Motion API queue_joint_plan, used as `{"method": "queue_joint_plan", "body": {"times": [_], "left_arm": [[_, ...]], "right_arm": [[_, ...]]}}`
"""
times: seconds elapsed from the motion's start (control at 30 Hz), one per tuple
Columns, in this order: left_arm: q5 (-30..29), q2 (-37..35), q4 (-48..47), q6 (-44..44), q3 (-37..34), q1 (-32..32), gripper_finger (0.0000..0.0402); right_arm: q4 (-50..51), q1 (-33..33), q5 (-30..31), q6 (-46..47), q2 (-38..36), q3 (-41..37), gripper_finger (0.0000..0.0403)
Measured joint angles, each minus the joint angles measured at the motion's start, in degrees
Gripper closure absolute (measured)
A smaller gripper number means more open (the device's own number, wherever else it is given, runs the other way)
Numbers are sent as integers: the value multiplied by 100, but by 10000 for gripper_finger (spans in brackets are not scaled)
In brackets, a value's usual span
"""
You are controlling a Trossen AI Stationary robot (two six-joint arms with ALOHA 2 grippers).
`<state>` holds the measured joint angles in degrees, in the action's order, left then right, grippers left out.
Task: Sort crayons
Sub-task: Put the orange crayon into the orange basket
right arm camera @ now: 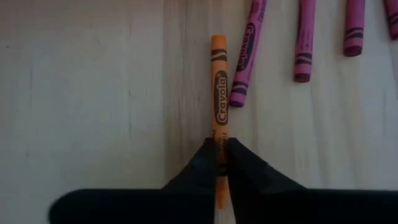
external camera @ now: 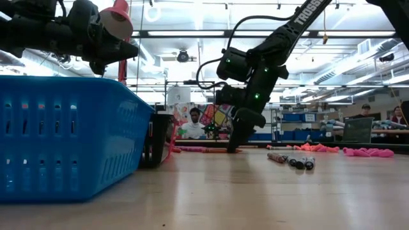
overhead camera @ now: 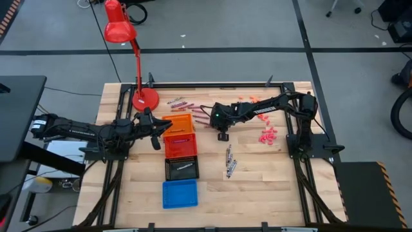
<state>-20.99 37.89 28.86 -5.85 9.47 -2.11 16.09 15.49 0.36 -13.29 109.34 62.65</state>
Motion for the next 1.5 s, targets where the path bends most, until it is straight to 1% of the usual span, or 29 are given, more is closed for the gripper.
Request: {"method": "queue_joint_plan", "body": {"times": [0.1,0.3,0.73,1.2,1.27,1.4,1.5], "left_arm": [[0,0,0,0,0,0,331],[0,0,0,0,0,0,331],[0,0,-2,0,0,0,331],[0,0,-2,0,0,0,331],[0,0,-2,0,0,0,331],[0,0,-5,0,0,0,331],[0,0,-4,0,0,0,331]], "right_arm": [[19,-2,2,22,-4,-2,393],[69,-15,2,135,0,35,378],[707,-291,31,71,44,558,376],[961,-600,951,-18,31,1064,377],[985,-601,788,88,24,1090,377],[903,-607,51,613,26,1094,369],[922,-808,-76,887,26,1095,349]]}}
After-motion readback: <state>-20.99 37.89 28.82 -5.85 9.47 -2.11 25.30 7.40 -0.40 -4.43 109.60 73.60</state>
